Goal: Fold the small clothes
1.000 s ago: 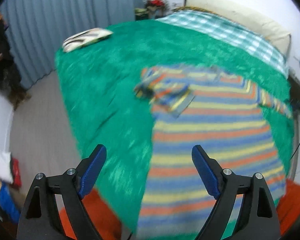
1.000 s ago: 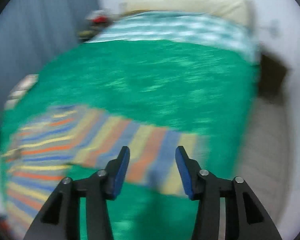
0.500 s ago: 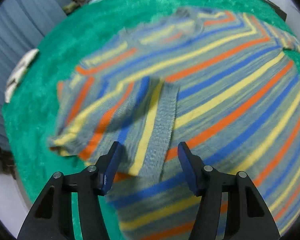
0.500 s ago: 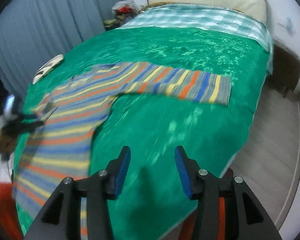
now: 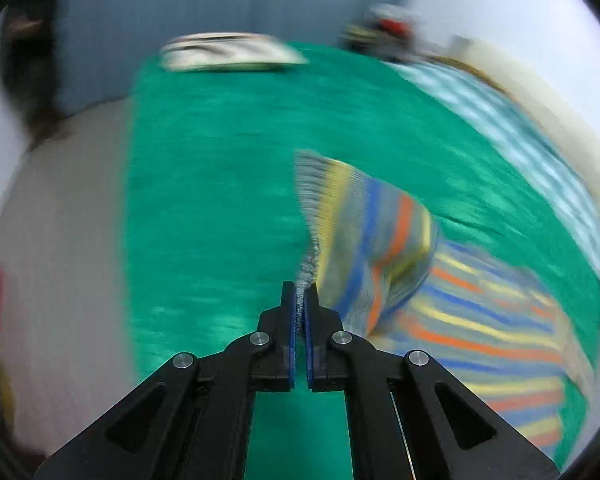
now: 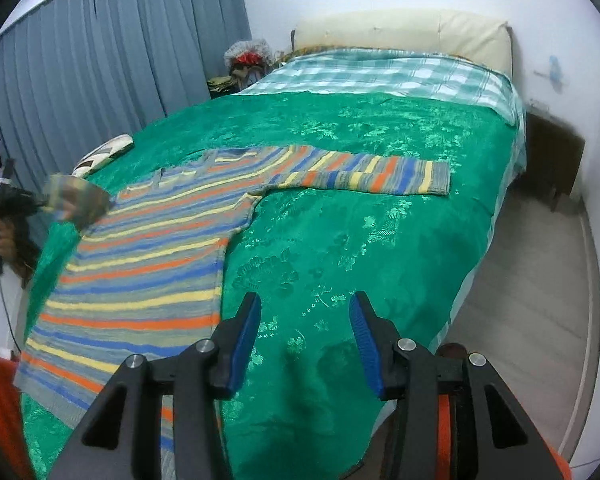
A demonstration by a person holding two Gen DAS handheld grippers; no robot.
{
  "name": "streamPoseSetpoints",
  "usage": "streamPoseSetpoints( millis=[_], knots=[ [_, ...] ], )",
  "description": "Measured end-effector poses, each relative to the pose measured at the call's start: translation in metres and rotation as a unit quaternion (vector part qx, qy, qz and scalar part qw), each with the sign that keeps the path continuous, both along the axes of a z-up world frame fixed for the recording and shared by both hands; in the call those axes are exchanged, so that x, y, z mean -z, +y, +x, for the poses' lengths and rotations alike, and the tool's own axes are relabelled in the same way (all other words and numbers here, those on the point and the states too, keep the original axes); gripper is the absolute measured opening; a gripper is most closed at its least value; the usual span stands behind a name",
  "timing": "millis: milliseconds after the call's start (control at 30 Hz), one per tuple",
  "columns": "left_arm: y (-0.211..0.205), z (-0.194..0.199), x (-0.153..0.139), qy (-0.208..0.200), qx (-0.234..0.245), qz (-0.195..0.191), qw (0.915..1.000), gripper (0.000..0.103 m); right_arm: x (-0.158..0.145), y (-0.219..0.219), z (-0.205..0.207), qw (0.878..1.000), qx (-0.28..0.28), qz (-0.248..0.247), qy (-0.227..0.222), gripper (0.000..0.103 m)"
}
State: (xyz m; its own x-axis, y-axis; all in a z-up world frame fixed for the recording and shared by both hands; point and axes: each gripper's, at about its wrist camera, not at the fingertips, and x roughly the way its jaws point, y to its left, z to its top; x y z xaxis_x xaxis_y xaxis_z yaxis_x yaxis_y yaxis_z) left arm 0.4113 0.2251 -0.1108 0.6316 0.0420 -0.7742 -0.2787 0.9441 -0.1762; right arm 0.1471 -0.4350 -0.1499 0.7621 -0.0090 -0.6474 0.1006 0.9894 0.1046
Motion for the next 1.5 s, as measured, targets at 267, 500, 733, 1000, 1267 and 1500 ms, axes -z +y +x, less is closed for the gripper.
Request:
streamPoseSetpoints(
  millis=[267,500,733,1000,1267,1500],
  knots=[
    [0.056,-0.027,0.06,0.056,-0.09,-0.029,0.9939,0.001,0.024,0.015,0.013,0.999,-0.014,0.001,0.033,0.047],
    [0.045,-0.029,0.074,0.08,-0.104,-0.012,0.9912,0.0,0.029,0.017,0.014,0.999,-0.016,-0.009,0.036,0.047],
    [0.054,-0.027,0.092,0.126,-0.153,0.041,0.9792,0.024,0.031,0.016,0.013,0.999,-0.013,-0.012,0.042,0.055],
    [0.035,-0.098,0.046,0.096,-0.126,0.055,0.9859,0.062,0.009,-0.005,-0.002,0.998,0.025,-0.022,0.05,0.072],
    [-0.151,-0.203,0.019,0.049,0.144,0.005,0.9884,0.081,-0.021,0.071,0.012,0.987,-0.142,-0.014,0.07,0.072],
    [-0.236,-0.271,0.092,0.112,0.228,0.064,0.9652,0.085,0.033,0.132,0.002,0.966,-0.207,-0.037,0.151,0.072]
  ],
)
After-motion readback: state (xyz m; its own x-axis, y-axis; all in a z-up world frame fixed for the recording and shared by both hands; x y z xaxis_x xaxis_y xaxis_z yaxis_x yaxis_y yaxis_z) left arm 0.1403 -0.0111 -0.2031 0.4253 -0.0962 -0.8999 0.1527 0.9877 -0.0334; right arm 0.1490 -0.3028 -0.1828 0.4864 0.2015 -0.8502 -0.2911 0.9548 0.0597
